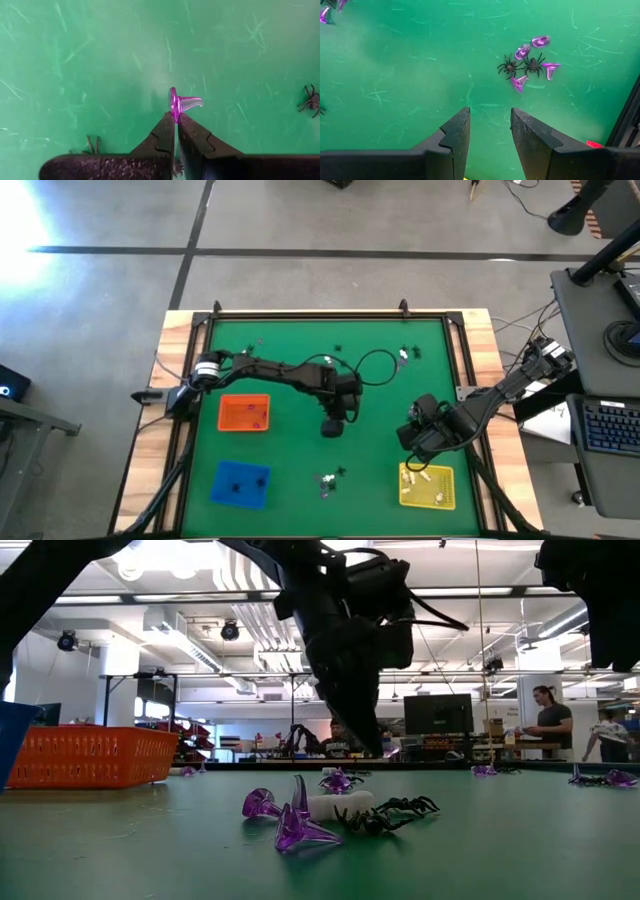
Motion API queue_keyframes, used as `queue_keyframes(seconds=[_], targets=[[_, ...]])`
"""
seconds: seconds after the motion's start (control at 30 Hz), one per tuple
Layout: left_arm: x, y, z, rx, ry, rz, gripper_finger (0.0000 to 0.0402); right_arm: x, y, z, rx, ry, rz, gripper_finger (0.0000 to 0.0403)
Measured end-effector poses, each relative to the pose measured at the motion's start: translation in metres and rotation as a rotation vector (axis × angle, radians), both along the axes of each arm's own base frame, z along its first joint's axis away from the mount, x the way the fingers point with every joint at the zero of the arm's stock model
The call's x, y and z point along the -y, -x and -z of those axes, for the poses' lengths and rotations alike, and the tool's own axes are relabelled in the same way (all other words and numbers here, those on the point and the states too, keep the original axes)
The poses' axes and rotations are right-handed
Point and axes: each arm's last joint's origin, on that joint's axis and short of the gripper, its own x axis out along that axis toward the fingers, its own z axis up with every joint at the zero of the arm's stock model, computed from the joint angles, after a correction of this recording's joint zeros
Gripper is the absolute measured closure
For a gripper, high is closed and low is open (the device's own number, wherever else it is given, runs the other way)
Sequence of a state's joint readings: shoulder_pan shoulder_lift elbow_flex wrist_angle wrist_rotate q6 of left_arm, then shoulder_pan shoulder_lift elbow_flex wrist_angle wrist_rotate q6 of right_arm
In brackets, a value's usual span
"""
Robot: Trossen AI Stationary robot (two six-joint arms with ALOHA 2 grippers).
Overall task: Sort Halloween decoration
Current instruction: Put the violet witch hat toy into the orange bin
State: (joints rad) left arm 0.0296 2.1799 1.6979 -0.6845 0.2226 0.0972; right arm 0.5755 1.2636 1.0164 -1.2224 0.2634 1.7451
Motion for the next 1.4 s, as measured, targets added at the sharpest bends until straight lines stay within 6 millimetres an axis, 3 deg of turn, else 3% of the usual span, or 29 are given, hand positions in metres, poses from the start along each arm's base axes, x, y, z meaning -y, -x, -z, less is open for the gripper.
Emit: queue_keyframes(seconds=[0.43,0.77,1.13,1.27,1.4], targets=[[0.0,0.023,-0.017,-0.194,-0.015,0.096,0.0401,0.0,0.0,0.001,-0.002,0.002,-0.001,0.0268],[0.002,0.049,-0.059,-0.224,-0.004,0.128,0.0401,0.001,0.001,0.002,-0.002,0.011,-0.001,0.0268],[0.003,0.098,-0.115,-0.258,0.003,0.115,0.0401,0.001,0.0,0.002,0.009,0.026,0.002,0.0268],[0.004,0.126,-0.12,-0.27,0.012,0.082,0.0401,0.001,0.0,0.002,0.009,0.026,0.002,0.0268],[0.005,0.155,-0.112,-0.297,0.028,0.022,0.0401,0.001,0.0,0.002,0.009,0.025,0.003,0.0268]])
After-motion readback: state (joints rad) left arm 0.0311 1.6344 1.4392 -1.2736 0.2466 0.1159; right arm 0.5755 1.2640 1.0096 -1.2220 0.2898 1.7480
